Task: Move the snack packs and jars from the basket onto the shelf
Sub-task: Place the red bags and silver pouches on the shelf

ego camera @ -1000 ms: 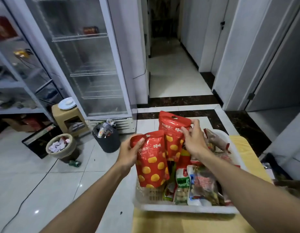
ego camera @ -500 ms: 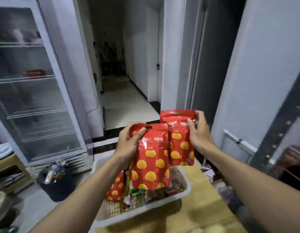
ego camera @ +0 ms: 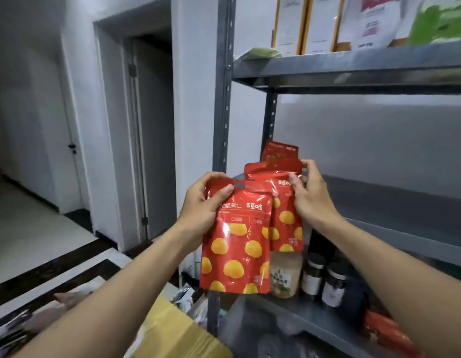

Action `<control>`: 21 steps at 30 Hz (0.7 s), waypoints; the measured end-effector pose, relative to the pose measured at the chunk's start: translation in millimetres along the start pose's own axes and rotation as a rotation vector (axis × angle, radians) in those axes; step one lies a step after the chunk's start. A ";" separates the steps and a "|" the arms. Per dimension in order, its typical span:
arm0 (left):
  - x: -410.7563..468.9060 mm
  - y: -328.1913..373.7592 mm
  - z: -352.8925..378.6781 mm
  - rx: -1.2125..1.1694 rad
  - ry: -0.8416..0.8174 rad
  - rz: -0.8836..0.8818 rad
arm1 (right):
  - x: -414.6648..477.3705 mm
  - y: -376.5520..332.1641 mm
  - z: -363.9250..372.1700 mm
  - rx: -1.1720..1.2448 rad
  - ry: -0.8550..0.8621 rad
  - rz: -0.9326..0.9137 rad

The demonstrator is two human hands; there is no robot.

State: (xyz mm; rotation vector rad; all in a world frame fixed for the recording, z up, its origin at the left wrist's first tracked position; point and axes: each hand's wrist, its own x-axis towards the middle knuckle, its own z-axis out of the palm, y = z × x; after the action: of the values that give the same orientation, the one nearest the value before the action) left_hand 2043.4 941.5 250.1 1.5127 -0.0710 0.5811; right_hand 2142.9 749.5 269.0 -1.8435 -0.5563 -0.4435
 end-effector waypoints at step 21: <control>215.9 -50.8 258.2 0.035 -0.190 -0.224 | 185.6 164.5 -182.0 0.001 0.291 0.372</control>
State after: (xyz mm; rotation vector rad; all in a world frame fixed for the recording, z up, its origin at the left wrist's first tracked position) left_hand 2329.5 767.3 310.5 1.5823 -0.0372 0.2604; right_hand 2383.1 560.4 303.6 -1.7895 -0.0130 -0.4466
